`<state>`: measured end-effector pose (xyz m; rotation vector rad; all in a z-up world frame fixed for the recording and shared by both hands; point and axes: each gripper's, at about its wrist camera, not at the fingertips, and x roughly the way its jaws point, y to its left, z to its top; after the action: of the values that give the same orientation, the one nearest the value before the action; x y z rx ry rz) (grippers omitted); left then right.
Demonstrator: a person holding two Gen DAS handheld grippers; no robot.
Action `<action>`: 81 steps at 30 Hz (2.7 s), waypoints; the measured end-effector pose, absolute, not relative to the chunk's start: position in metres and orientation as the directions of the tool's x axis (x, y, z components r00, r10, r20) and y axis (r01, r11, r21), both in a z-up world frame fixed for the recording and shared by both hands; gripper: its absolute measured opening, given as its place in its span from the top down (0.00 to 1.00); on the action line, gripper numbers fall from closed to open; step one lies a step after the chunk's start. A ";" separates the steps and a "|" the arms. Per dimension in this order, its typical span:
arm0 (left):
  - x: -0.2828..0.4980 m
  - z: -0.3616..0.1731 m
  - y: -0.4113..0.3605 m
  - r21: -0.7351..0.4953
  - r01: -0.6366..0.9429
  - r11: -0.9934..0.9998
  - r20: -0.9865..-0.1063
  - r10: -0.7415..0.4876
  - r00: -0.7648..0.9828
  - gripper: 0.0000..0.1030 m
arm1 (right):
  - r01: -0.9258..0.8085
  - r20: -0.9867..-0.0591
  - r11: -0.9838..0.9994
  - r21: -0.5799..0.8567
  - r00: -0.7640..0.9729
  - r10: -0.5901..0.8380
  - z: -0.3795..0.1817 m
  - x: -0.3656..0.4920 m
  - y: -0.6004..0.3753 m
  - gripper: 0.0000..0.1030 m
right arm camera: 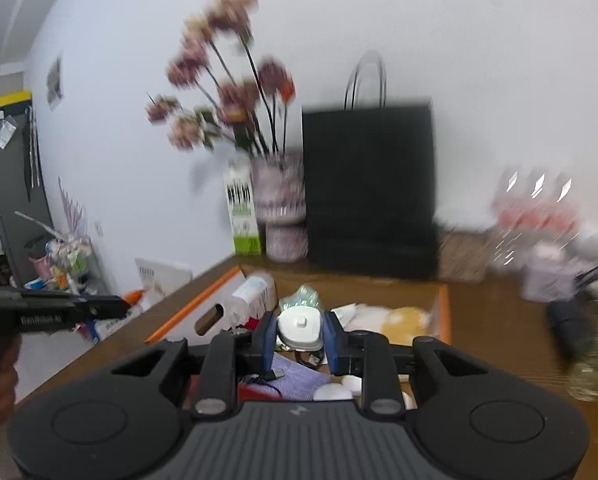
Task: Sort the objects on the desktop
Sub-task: 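Carry the orange item and white cap over the red box and lower them, then open both tools to drop the orange item and white cap into the box, then withdraw both tools from the box toward the last white cap on the table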
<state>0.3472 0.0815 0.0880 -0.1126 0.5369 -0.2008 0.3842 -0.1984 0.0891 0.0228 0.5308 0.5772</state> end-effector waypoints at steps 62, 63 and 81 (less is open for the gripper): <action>0.124 0.052 0.056 -0.056 0.070 0.996 -0.578 -0.090 0.811 0.00 | -0.418 -0.569 0.908 0.031 0.740 0.360 0.050 0.124 -0.271 0.06; 0.114 0.046 0.057 -0.074 0.044 0.996 -0.573 -0.079 0.816 0.00 | -0.423 -0.547 0.905 0.044 0.748 0.376 0.044 0.111 -0.272 0.06; 0.067 -0.007 0.018 -0.086 0.081 0.993 -0.582 -0.116 0.805 0.00 | -0.489 -0.566 0.872 0.022 0.713 0.414 -0.025 0.061 -0.236 0.06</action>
<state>0.0671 0.0184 -0.0066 -0.0578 0.6271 -0.1057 0.0611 -0.2358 -0.0251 -0.1330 0.5946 0.5020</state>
